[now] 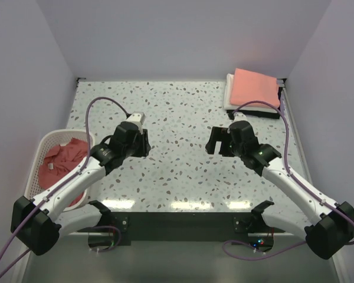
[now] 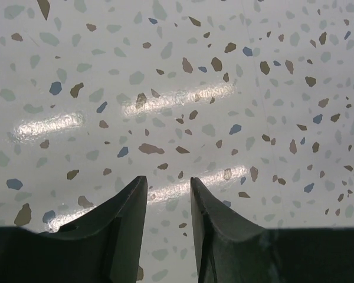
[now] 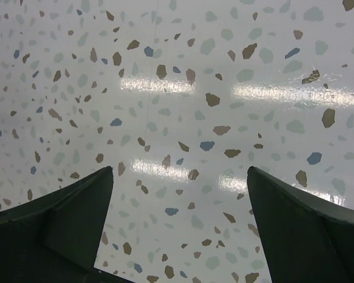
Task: Fold and stack the t-shirts
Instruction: Grab the tshirt from the pile
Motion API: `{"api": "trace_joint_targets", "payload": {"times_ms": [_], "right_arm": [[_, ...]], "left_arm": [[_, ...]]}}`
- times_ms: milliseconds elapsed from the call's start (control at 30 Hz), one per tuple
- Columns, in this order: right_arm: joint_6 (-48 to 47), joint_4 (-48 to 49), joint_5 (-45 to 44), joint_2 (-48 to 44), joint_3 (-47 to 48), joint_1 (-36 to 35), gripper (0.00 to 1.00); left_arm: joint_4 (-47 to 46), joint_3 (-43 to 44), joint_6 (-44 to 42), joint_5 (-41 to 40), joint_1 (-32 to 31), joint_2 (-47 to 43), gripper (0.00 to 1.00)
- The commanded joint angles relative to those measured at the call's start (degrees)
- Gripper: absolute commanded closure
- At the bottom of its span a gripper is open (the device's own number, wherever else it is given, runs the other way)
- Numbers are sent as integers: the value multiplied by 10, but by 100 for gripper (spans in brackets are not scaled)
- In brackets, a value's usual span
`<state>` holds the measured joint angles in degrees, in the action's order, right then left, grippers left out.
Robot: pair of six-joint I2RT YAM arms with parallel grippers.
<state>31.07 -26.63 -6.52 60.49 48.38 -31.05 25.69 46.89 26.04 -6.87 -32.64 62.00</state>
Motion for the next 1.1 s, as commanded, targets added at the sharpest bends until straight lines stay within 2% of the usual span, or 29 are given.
{"api": "trace_joint_targets", "payload": {"times_ms": [0,167,233,333,433,667,733,767,867,1067], "right_arm": [[-16,-28,-12,-18,15,1,1],[-14,-31,20,-27,9,1,1],[-14,-32,23,-30,8,1,1],[-15,-43,30,-34,9,2,1],[-15,-40,33,-41,1,1,1],[-15,-37,58,-41,-7,1,1],[-15,-35,62,-41,-10,2,1],[-13,-34,63,-38,-12,1,1],[-14,-30,63,-33,-14,1,1],[-16,-32,92,-25,-12,1,1]], "left_arm": [[-8,16,16,-40,5,-8,58],[10,65,29,-84,12,13,47],[31,97,32,-127,17,33,44],[73,144,51,-171,49,63,39],[117,179,86,-204,107,79,37],[164,157,146,-242,292,61,16],[161,135,162,-242,332,60,15],[160,128,168,-242,381,60,15],[129,99,178,-230,452,83,15],[91,66,212,-170,535,152,16]]}}
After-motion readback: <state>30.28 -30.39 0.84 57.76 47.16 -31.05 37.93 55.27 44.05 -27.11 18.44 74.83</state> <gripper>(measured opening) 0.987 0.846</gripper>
